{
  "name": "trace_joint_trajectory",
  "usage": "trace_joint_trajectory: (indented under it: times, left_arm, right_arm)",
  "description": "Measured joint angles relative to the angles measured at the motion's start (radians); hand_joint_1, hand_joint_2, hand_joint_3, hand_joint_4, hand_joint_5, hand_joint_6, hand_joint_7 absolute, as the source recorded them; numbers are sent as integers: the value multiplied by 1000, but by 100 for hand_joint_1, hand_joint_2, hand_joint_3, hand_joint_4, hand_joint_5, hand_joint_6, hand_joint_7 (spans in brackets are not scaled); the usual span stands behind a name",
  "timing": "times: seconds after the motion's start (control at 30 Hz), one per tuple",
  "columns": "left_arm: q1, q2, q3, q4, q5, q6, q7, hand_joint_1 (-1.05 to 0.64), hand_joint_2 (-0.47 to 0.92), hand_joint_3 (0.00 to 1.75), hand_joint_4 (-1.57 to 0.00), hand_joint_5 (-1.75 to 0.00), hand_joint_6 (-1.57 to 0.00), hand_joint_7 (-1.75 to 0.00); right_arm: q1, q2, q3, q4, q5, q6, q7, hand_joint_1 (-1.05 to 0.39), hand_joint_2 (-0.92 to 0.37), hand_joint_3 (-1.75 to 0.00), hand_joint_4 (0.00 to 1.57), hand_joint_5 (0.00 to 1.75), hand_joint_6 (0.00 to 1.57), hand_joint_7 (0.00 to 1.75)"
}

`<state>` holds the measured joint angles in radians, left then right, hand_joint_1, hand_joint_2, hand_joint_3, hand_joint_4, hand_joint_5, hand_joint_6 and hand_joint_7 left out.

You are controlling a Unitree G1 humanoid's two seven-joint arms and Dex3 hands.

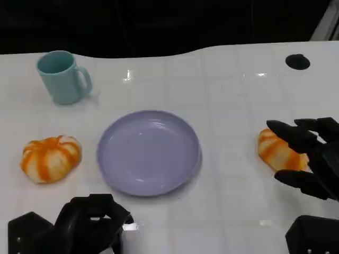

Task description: Grasp the bread from the table and place it into the plate.

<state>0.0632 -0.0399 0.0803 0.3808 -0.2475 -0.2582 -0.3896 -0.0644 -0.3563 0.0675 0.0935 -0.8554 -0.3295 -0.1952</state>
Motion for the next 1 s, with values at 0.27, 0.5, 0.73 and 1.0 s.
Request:
trace_joint_trajectory:
  times: [0.27,0.5,0.73,1.0]
  left_arm:
    - [3,1,-2,-1,2,-1,0,-105,67,37,-157,-122,-144,-69]
    - [8,1,-2,-9,2,0,0,-105,66,37,-157,-121,-144,-69]
    - [11,1,-2,-13,3,0,0,-105,67,38,-157,-122,-144,-69]
    - [12,2,-2,-14,3,-2,0,-105,67,38,-157,-121,-144,-70]
  right_arm:
    - [-52,-30,91,18,-91,137,9,-63,-90,0,0,44,30,0]
    - [-120,-35,177,163,-114,196,-3,-60,-88,0,1,42,29,0]
    - [-202,-32,257,322,-113,241,-24,-58,-88,0,0,38,28,0]
    - [-308,-11,321,510,-107,260,-85,-56,-87,0,3,32,27,0]
